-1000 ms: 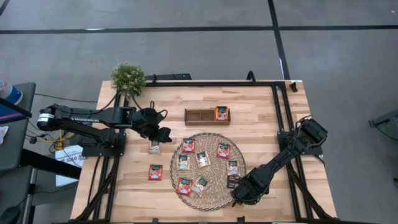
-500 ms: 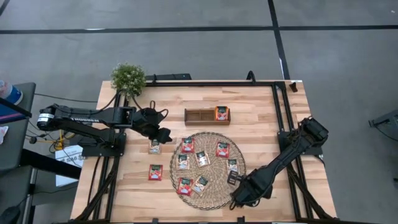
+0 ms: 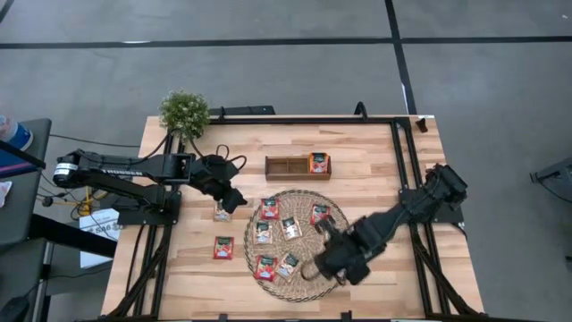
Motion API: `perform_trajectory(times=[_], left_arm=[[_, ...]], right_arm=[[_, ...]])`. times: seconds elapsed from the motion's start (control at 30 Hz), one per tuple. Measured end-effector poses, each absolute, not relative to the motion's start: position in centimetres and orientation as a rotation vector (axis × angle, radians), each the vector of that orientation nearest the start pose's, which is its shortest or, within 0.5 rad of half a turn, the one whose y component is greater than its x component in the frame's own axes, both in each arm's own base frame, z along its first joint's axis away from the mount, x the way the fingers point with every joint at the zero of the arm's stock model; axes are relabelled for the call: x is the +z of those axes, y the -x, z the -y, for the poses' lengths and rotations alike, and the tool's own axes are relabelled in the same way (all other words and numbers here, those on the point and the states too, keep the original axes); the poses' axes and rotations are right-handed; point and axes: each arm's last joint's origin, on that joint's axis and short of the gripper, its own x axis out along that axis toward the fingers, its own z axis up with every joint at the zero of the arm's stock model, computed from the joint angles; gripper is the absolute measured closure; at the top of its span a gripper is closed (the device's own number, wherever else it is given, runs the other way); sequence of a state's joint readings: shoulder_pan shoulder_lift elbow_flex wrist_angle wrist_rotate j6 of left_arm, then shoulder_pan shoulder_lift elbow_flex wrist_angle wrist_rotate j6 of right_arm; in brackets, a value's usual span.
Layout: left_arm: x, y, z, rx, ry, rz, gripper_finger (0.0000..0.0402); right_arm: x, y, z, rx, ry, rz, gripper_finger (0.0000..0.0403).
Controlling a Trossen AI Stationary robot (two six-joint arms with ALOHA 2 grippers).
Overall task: Pick & Place Tea
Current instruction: Put the red tea bag in the middle of the wooden organizer
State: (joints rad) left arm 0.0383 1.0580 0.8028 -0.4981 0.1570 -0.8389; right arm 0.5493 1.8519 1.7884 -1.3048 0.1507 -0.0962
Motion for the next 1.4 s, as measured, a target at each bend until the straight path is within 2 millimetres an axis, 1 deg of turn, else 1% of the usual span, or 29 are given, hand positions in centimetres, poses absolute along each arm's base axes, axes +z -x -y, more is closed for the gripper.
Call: perform_trajectory(times=[0.13, 0.3, 0.37, 0.5, 0.63, 0.87, 1.0, 1.1, 1.23, 1.4], left_arm=[[26.4, -21.3, -0.4, 0.173, 0.779, -0.760, 0.0240], [26.4, -21.2, -0.5, 0.162, 0.673, -0.750, 0.0240], [26.5, -21.2, -0.5, 0.173, 0.639, -0.737, 0.0240], [27.1, -20.6, -0.8, 0.206, 0.532, -0.691, 0.0240], [28.3, -19.5, -0.9, 0.234, 0.436, -0.617, 0.0240], [30.8, -16.5, -0.9, 0.228, 0.351, -0.460, 0.0240], [32.0, -14.7, -0.9, 0.222, 0.313, -0.377, 0.0240], [32.7, -13.3, -0.9, 0.226, 0.287, -0.316, 0.0240], [33.5, -11.6, -0.9, 0.218, 0.267, -0.244, 0.0240], [34.0, -10.0, -0.8, 0.213, 0.228, -0.190, 0.0240]], right_arm=[[32.0, -32.8, -15.6, 0.167, 0.475, -1.236, 0.0403], [32.3, -34.7, -10.8, -0.117, 0.419, -1.212, 0.0403], [32.4, -35.4, -8.7, -0.200, 0.382, -1.206, 0.0403], [32.6, -36.7, -4.6, -0.295, 0.306, -1.172, 0.0403], [32.8, -37.5, -0.8, -0.359, 0.264, -1.140, 0.0403], [33.2, -38.3, 4.4, -0.414, 0.203, -1.070, 0.0403], [33.4, -38.3, 6.5, -0.436, 0.214, -1.045, 0.0403], [33.4, -38.2, 7.6, -0.448, 0.222, -1.047, 0.0403], [33.4, -38.1, 8.4, -0.441, 0.193, -1.047, 0.0403], [33.1, -38.3, 8.7, -0.447, 0.184, -1.018, 0.0403]])
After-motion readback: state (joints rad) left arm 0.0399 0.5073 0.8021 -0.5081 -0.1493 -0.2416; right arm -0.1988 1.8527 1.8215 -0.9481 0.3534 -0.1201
